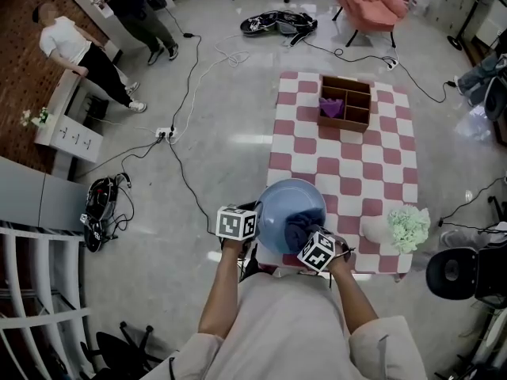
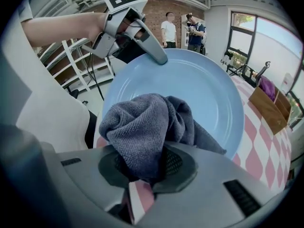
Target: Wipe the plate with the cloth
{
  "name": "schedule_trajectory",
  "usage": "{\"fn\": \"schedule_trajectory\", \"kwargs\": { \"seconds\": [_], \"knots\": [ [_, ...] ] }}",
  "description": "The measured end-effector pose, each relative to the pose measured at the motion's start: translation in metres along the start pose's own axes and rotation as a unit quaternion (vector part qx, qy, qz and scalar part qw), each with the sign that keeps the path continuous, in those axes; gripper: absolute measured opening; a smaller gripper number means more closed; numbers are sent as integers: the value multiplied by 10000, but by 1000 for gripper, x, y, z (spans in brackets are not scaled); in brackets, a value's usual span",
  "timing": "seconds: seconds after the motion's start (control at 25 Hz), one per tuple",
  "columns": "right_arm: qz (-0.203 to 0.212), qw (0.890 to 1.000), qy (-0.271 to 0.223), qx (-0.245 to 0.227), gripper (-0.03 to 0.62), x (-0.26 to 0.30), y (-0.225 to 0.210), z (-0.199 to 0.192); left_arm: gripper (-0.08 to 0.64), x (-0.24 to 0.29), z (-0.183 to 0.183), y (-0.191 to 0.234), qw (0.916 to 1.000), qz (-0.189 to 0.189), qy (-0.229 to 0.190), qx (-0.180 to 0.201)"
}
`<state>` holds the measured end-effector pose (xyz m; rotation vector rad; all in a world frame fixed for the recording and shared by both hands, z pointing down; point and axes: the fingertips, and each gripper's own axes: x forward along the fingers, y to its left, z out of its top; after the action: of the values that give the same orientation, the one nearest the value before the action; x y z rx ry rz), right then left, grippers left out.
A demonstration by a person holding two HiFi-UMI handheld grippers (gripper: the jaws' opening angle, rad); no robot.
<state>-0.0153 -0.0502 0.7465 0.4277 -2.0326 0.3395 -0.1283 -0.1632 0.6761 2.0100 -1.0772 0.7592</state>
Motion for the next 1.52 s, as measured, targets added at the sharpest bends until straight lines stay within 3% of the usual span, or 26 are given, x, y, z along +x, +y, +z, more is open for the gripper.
{"fn": "schedule_trajectory", "kwargs": {
  "seconds": [0.32,0.56,0.72,0.92,1.12,1.32,1.4,1.52],
  "knots": [
    [504,9983,-146,-250,87,8,37,20,26,-4,-3,-1,9998,97,-143,-88],
    [650,9955,-175,-666,87,15,56,46,26,-8,-6,0,9996,130,-183,-143],
    [692,9949,-294,-670,87,18,58,61,26,-7,-6,1,9995,130,-208,-182],
    [735,9947,-721,40,87,25,54,84,28,0,-2,1,9995,47,-219,-239],
    [711,9878,-1198,704,87,16,46,89,26,15,1,5,9999,-48,-41,-127],
    [290,9867,-1170,1095,87,4,28,70,26,46,3,-7,9977,-557,116,-382],
    [59,9815,-1207,1483,87,0,17,59,26,58,5,-16,9962,-769,184,-365],
    [-283,9626,-1381,2312,87,-4,2,43,26,73,8,-24,9943,-1006,320,-163]
  ]
}}
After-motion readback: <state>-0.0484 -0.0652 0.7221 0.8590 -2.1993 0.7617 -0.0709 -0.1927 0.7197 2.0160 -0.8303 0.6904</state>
